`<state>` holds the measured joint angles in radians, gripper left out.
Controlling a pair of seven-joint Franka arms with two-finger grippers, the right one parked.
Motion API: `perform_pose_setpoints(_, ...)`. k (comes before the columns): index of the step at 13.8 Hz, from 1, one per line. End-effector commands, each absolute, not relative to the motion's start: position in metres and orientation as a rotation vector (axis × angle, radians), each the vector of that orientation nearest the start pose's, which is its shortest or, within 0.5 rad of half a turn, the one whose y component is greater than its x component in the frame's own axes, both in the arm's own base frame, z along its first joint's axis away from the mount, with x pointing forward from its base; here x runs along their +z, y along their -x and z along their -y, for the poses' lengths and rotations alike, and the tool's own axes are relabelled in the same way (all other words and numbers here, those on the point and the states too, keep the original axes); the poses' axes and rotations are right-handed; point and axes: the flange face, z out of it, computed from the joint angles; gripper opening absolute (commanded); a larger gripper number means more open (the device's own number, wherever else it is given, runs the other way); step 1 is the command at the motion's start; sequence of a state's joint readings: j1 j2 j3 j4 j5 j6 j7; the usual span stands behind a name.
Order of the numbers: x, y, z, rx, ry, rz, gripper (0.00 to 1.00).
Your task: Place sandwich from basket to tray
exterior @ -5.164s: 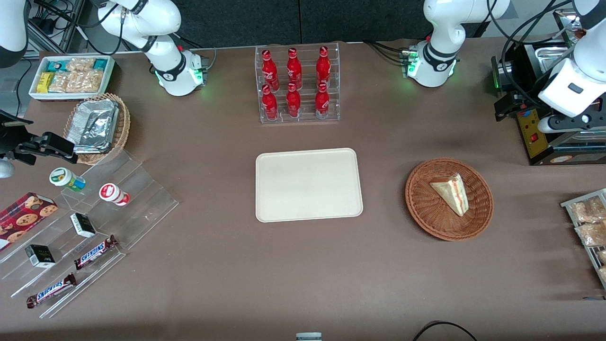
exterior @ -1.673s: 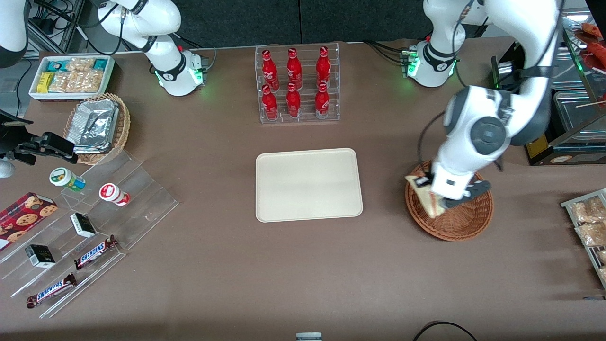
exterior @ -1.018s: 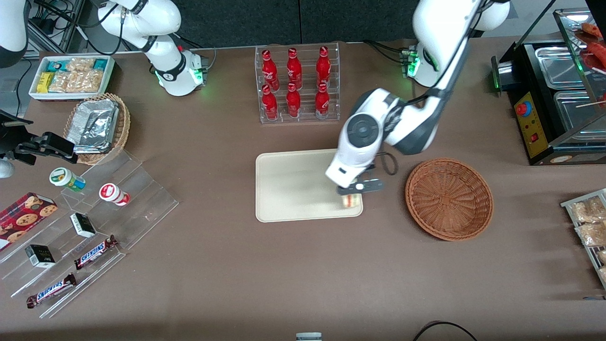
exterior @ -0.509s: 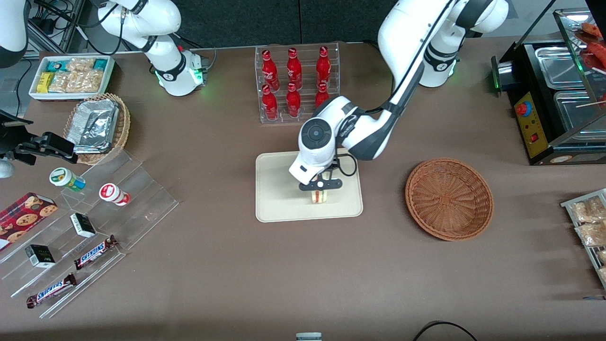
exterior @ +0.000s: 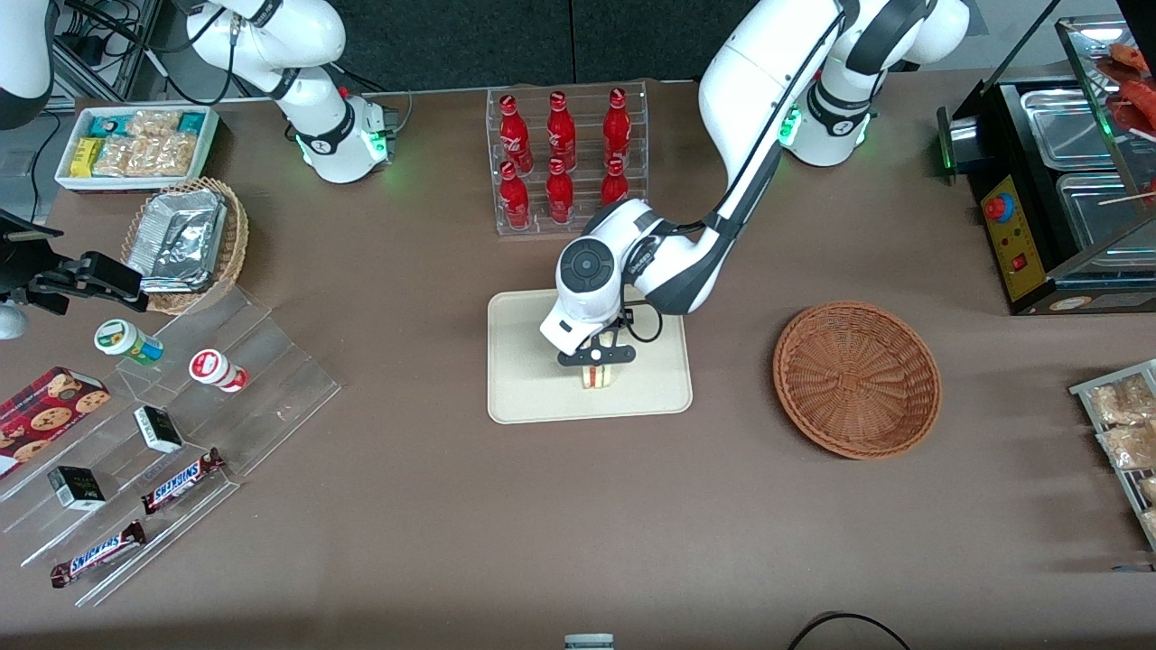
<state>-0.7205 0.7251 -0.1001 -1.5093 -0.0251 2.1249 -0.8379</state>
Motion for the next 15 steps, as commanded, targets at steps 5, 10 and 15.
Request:
perform_pose_setpoints(5, 0.245, -0.496, 0.512, 0.165, 3.136, 0.113, 1.0)
perform_pose_setpoints(10, 0.271, -0.509, 0.509, 0.075, 3.145, -0.026, 1.0)
perform_pose_setpoints(15, 0.322, -0.551, 0.444, 0.042, 3.076, -0.379, 1.0)
